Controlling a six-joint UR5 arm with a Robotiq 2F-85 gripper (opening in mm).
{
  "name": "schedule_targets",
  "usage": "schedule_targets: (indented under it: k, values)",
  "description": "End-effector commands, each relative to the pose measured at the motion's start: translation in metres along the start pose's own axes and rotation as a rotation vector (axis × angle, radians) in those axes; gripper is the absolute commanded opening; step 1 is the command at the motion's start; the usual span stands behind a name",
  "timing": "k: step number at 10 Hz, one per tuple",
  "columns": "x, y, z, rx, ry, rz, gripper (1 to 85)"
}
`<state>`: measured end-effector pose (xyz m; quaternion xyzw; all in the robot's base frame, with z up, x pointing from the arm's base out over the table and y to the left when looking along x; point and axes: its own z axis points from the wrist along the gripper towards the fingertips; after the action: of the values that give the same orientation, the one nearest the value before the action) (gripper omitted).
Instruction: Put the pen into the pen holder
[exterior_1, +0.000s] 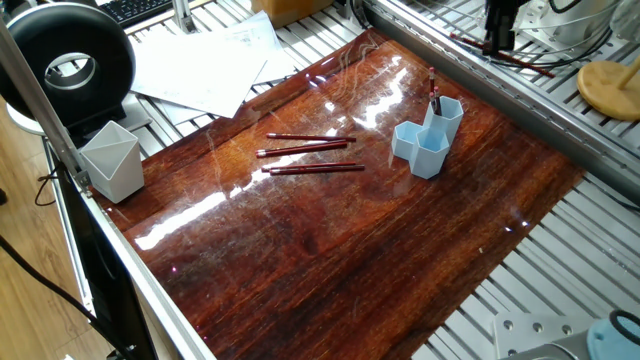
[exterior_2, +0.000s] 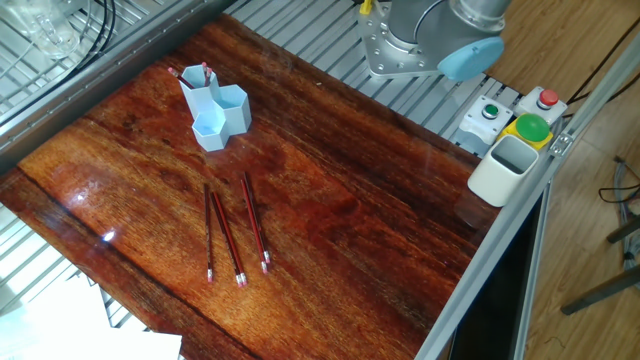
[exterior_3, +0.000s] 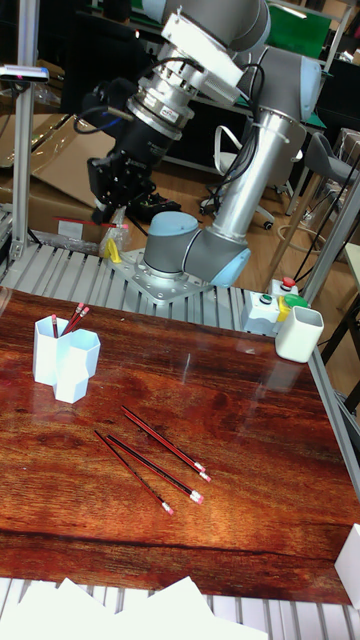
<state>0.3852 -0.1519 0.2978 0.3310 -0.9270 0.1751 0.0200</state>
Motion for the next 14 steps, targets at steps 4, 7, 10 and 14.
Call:
schedule_targets:
  k: [4,7,10,14]
  values:
    - [0.007,0.008,-0.001,-0.031,0.025,-0.002,1.0]
    - [-0.007,0.02,-0.041,-0.16,-0.306,-0.015,1.0]
    - [0.004,0.016,-0.041,-0.169,-0.528,-0.071,1.0]
    - [-0.01,0.014,-0.026,-0.149,-0.666,-0.081,1.0]
